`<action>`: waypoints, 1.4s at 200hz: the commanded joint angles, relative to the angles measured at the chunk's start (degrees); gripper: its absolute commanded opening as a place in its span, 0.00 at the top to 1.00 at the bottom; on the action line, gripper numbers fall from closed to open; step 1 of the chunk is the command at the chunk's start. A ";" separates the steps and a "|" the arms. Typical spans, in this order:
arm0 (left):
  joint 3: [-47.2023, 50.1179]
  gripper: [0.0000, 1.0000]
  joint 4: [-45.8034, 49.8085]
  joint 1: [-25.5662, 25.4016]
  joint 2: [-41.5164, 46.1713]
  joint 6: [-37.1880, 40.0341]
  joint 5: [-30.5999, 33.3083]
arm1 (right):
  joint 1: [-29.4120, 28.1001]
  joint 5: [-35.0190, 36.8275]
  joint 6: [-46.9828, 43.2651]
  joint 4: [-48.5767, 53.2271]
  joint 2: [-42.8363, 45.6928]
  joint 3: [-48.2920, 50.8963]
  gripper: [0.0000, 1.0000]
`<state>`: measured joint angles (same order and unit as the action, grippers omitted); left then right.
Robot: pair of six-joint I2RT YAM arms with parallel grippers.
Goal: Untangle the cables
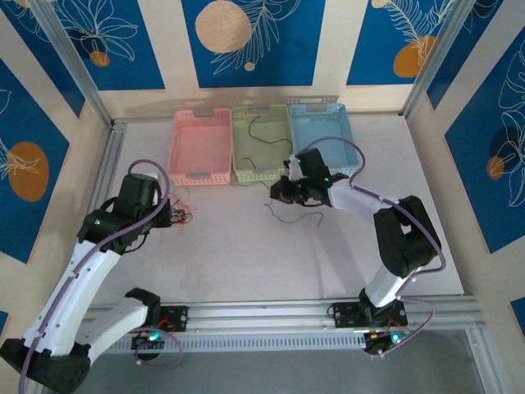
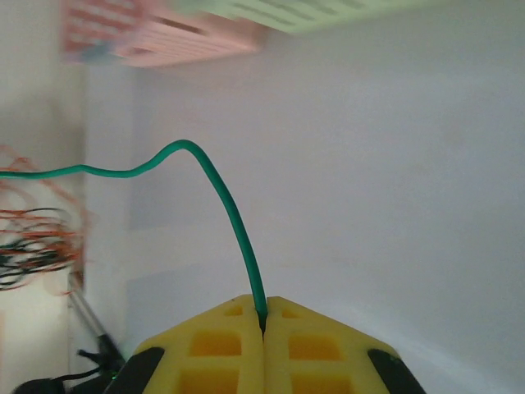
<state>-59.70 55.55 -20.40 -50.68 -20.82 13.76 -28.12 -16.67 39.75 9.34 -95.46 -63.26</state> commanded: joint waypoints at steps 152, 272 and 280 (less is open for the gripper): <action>3.28 1.00 -1.76 0.45 3.92 3.41 -2.33 | -6.84 4.86 27.19 2.91 -57.96 -89.09 1.00; 3.63 1.00 -1.94 0.56 4.62 3.42 -2.52 | -8.88 13.06 33.11 -9.70 -57.60 -89.13 1.00; 3.68 1.00 -1.94 0.54 4.57 3.41 -2.51 | -8.93 13.50 34.58 -11.77 -58.35 -89.06 1.00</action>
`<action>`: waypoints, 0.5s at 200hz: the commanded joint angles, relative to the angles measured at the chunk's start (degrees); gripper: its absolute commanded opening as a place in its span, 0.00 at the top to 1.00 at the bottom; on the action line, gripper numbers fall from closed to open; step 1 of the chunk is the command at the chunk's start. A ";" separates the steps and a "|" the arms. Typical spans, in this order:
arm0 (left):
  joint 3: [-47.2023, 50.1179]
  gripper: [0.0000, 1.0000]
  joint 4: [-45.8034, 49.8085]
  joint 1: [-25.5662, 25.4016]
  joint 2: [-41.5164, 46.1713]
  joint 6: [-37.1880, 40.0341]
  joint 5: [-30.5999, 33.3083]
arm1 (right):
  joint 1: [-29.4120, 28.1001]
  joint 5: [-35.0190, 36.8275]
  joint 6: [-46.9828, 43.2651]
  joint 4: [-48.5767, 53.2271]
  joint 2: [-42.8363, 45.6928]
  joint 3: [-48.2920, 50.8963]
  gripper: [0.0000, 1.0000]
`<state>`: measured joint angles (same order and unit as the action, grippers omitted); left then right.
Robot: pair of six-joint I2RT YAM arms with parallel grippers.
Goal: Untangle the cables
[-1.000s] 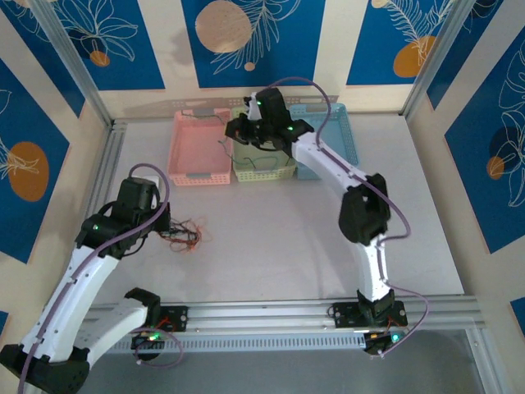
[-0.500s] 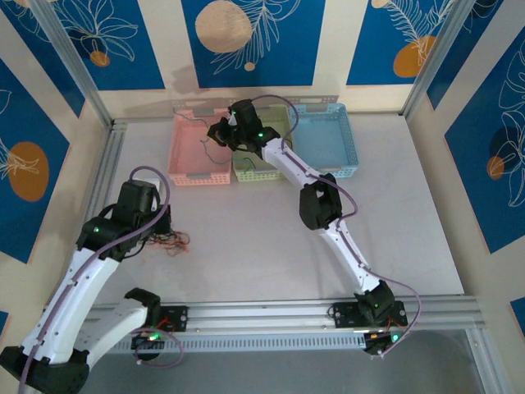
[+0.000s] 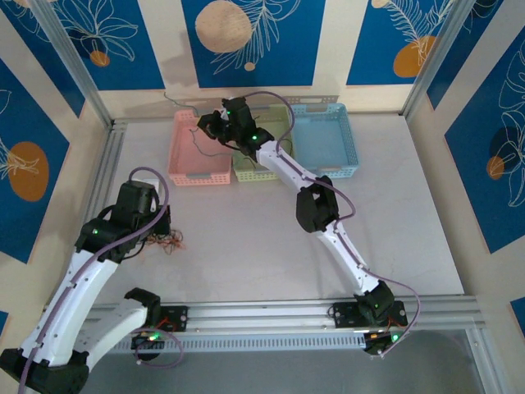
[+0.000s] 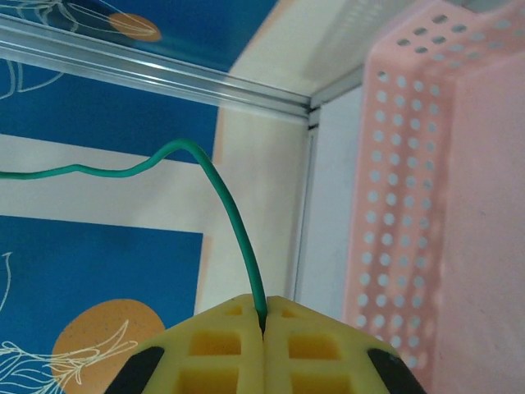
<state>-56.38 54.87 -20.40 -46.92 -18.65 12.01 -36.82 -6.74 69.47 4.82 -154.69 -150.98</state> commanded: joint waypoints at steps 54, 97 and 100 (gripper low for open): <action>0.48 1.00 -1.34 0.47 0.75 1.34 -0.93 | -0.71 7.20 10.10 -13.54 -3.13 -3.45 1.00; 0.48 1.00 -1.39 0.54 0.82 1.33 -1.02 | -0.87 4.48 7.85 -8.83 -0.46 -4.26 1.00; 0.46 1.00 -1.35 0.53 0.81 1.32 -1.05 | -0.93 4.54 7.61 -7.87 -0.11 -4.16 1.00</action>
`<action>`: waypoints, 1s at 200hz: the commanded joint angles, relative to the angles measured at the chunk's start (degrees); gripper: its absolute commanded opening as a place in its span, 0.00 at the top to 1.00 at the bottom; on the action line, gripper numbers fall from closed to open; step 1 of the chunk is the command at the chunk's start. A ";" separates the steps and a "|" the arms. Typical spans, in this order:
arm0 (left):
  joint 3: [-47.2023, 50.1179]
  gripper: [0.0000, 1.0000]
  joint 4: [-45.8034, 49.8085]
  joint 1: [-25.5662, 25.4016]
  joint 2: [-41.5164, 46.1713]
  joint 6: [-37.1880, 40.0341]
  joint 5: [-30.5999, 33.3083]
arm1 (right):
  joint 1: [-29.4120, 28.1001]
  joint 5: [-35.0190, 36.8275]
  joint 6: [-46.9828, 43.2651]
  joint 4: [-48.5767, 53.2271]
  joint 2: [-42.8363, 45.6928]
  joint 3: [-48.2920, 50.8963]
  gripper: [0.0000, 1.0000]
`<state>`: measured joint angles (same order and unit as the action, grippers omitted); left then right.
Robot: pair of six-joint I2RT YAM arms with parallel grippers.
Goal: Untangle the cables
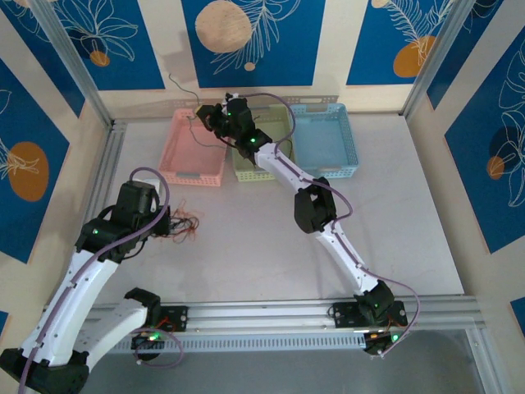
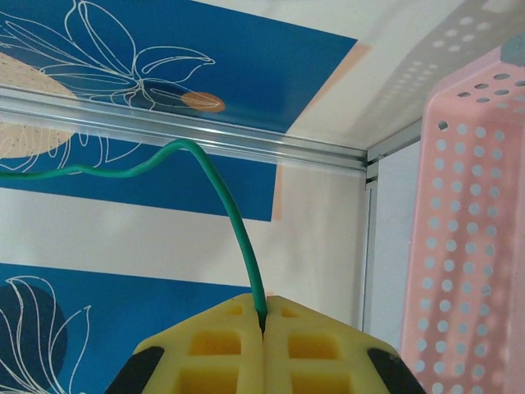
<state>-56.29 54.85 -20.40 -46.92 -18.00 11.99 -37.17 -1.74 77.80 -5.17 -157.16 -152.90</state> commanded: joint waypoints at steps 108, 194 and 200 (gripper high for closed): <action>0.65 1.00 -1.51 0.54 0.95 0.86 -1.88 | -3.97 2.05 -11.60 8.11 20.11 17.23 1.00; 0.75 1.00 -1.50 0.50 0.83 0.86 -1.63 | -4.05 -4.14 -10.29 -10.44 4.08 2.90 1.00; 0.79 1.00 -1.50 0.54 0.84 0.86 -1.70 | -4.05 -3.34 -10.63 -10.66 3.22 2.38 1.00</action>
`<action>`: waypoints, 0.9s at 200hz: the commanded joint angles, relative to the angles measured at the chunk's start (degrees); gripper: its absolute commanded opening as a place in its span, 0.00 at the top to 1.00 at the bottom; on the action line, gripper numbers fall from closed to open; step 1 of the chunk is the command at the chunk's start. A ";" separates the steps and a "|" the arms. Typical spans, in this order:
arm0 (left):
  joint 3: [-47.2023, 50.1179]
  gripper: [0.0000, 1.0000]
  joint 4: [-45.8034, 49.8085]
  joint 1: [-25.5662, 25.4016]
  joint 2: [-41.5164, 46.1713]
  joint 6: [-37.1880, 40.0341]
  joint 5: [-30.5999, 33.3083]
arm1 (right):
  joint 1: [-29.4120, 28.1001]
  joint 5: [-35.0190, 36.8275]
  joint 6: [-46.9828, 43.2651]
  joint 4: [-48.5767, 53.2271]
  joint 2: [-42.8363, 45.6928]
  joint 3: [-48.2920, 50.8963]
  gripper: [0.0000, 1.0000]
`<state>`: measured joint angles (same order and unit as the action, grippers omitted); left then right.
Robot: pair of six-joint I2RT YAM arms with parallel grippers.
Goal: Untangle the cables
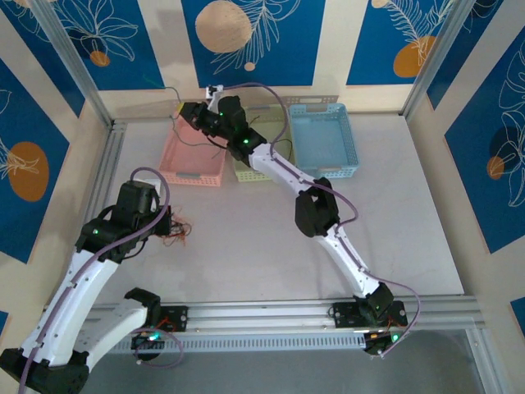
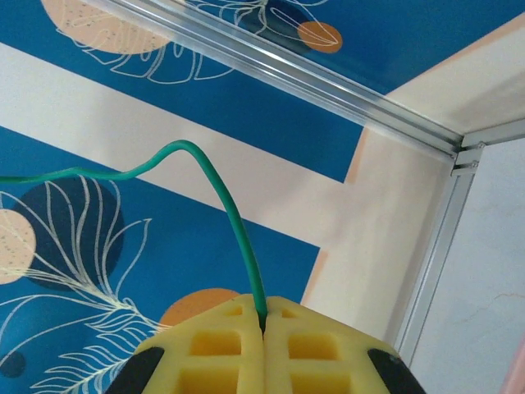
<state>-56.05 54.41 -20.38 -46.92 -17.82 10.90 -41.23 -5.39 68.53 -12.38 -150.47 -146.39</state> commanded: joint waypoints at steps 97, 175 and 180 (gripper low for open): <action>0.51 1.00 -1.13 0.52 0.84 0.73 -0.78 | 0.92 2.78 -3.29 -3.57 -3.87 5.20 1.00; 0.58 1.00 -1.15 0.52 0.77 0.77 -0.79 | 1.51 10.38 -8.42 7.09 1.95 13.28 1.00; 0.59 1.00 -1.15 0.51 0.71 0.71 -0.79 | 1.50 10.95 -8.24 7.87 1.78 13.07 1.00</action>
<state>-55.86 54.26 -20.38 -46.92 -17.82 10.66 -39.77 1.37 62.30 -8.73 -152.18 -132.20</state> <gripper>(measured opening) 0.065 0.059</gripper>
